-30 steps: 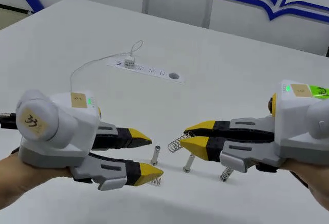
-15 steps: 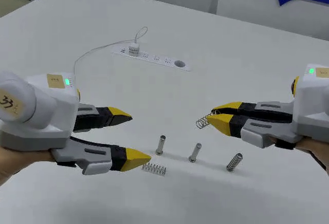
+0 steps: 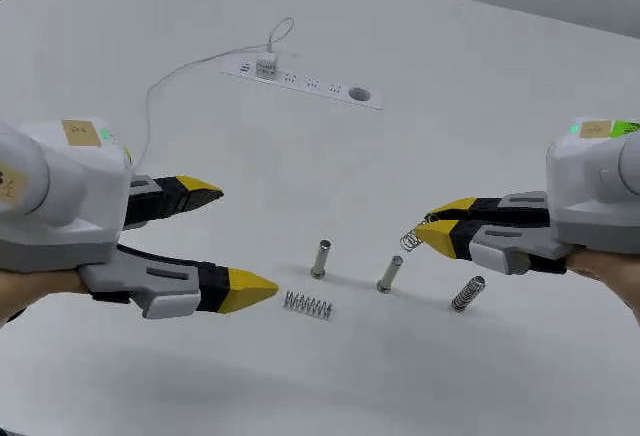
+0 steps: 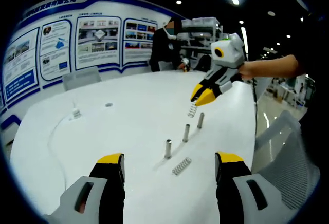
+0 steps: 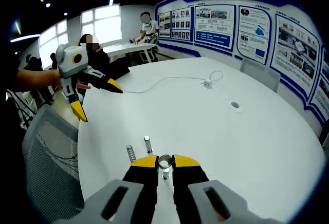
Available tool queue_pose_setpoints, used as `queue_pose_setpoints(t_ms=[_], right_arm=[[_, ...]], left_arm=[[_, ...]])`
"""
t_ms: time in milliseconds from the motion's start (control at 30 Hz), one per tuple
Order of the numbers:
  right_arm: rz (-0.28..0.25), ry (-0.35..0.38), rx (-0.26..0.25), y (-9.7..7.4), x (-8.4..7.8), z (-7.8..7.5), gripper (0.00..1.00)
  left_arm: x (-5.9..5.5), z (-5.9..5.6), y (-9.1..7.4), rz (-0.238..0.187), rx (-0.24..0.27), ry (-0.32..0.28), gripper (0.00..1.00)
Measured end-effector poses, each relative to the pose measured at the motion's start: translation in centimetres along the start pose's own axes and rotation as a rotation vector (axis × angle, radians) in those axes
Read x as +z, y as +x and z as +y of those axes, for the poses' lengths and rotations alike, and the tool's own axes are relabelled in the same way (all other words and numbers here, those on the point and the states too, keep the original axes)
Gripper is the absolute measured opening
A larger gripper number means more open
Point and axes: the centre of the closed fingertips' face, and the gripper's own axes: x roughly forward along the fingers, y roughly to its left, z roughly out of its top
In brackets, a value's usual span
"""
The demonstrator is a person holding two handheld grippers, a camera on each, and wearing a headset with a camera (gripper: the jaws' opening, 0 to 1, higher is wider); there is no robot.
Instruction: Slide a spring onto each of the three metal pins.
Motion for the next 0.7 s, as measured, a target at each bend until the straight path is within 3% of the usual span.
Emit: queue_pose_setpoints(t_ms=[67,400,700], right_arm=[[0.036,-0.023,-0.001,0.6,-0.6,-0.1,0.10],[0.098,-0.056,0.005,1.8,-1.6,0.0,0.10],[0.128,-0.075,-0.008,2.6,-2.3,-0.1,0.10]], left_arm=[[-0.3,0.1,-0.1,0.002,0.004,-0.009,0.74],[-1.9,-0.2,-0.4,0.028,0.009,-0.034,0.75],[-2.2,-0.4,-0.5,0.022,0.009,-0.051,0.74]])
